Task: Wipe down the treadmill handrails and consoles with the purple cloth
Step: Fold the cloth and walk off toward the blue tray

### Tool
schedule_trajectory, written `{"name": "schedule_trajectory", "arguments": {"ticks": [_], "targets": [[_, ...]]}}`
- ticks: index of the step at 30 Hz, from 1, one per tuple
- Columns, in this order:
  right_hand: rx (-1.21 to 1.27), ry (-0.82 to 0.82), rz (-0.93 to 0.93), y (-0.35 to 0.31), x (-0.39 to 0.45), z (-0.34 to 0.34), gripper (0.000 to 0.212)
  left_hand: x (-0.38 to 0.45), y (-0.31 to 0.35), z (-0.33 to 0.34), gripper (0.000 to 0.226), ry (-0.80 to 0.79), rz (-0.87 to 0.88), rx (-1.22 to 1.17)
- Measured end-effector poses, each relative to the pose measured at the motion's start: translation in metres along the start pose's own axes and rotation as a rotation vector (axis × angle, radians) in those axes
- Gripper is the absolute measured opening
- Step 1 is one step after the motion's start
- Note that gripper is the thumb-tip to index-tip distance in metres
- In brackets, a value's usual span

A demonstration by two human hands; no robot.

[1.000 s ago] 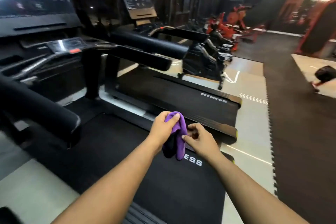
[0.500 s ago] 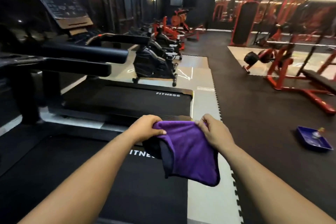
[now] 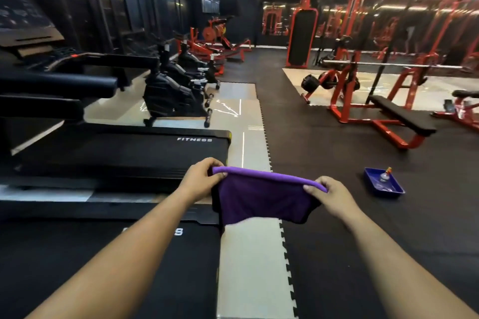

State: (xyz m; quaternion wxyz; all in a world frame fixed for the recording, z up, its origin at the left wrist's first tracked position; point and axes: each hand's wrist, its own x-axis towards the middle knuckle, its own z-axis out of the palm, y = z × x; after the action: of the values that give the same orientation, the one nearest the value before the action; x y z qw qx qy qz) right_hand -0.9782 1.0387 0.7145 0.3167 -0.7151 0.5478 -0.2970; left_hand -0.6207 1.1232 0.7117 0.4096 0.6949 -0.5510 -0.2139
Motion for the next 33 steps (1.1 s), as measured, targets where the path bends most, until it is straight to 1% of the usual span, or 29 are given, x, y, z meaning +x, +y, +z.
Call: {"name": "schedule_trajectory", "arguments": {"ticks": [1,3,5,7,10,12,15,19,22,25,28,29,31,32,33], "targets": [[0.058,0.042,0.030,0.005,-0.001,-0.009,0.031,0.006,0.005,0.009,0.009,0.027,-0.020,-0.033],[0.175,0.117,0.094,0.017,0.000,-0.026,0.035,0.019,0.020,0.033,0.023,0.051,-0.068,-0.090],[0.300,0.193,0.175,0.030,0.001,-0.036,0.039,0.029,0.037,0.059,0.038,0.035,-0.129,-0.225],[0.431,0.252,0.266,0.045,0.009,-0.038,0.039,0.042,0.051,0.087,0.034,-0.020,-0.215,-0.398],[0.584,0.302,0.362,0.062,0.026,-0.038,0.031,0.057,0.074,0.129,0.020,-0.118,-0.370,-0.628],[0.646,0.317,0.406,0.070,0.042,-0.036,0.026,0.071,0.083,0.161,0.015,-0.135,-0.402,-0.707],[0.694,0.346,0.411,0.076,0.069,-0.032,0.019,0.095,0.094,0.206,0.013,-0.183,-0.336,-0.729],[0.705,0.350,0.378,0.079,0.109,-0.025,0.012,0.124,0.111,0.260,0.008,-0.302,-0.199,-0.653],[0.687,0.346,0.342,0.078,0.140,-0.024,0.009,0.153,0.126,0.294,0.011,-0.365,-0.118,-0.622],[0.685,0.382,0.328,0.084,0.164,-0.033,0.011,0.176,0.144,0.320,0.015,-0.426,-0.050,-0.616],[0.746,0.386,0.357,0.103,0.185,-0.052,0.022,0.197,0.154,0.350,0.011,-0.512,-0.001,-0.580],[0.773,0.372,0.365,0.108,0.190,-0.059,0.025,0.203,0.155,0.358,0.017,-0.548,0.028,-0.549],[0.828,0.376,0.398,0.124,0.204,-0.077,0.029,0.217,0.162,0.380,0.043,-0.600,0.095,-0.444],[0.846,0.392,0.413,0.137,0.213,-0.088,0.030,0.228,0.167,0.396,0.051,-0.601,0.115,-0.405],[0.859,0.397,0.421,0.148,0.221,-0.096,0.031,0.236,0.173,0.407,0.049,-0.583,0.122,-0.378]]}}
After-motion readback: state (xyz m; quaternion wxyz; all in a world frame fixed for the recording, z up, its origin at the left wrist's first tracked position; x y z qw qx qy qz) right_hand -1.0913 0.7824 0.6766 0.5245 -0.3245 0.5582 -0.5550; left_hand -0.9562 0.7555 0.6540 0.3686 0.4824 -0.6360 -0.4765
